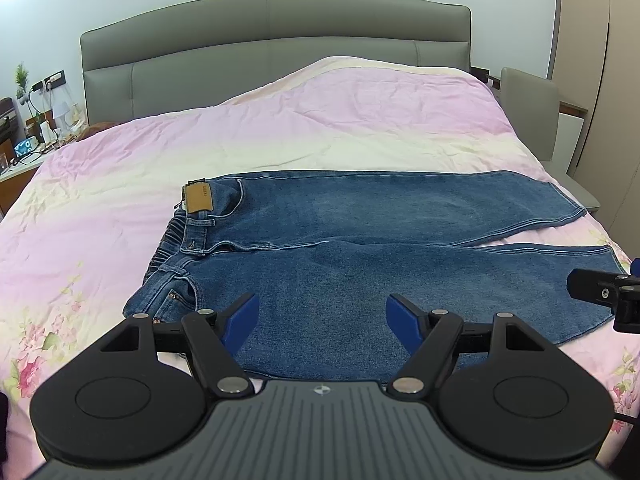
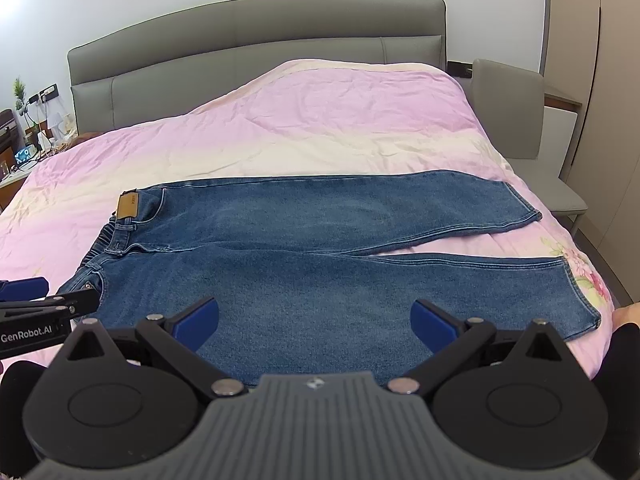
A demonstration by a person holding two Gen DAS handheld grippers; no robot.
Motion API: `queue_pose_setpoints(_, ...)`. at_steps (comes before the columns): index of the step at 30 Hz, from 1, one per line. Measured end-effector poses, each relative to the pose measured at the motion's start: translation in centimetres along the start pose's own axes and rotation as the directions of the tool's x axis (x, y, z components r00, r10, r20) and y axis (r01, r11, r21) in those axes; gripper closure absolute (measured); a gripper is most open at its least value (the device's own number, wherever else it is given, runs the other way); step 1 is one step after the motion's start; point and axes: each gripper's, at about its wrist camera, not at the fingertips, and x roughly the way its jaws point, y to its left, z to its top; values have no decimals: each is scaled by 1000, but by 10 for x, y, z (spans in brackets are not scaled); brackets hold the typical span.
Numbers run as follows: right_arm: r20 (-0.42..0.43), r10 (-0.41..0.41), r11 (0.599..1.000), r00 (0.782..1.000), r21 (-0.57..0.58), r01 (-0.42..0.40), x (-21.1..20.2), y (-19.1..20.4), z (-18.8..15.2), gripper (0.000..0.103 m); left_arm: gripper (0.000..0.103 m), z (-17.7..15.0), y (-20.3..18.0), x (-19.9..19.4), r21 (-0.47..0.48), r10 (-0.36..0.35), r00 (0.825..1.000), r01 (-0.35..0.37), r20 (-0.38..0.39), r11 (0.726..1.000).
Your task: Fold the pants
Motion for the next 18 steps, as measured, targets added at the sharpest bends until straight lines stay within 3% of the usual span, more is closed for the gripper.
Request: queue_pose_setpoints(18,3,14,1000,1000,-1,-14,-2,-3,0,5,18,0,4,-2,-10,8,1000,-8,-6,1000)
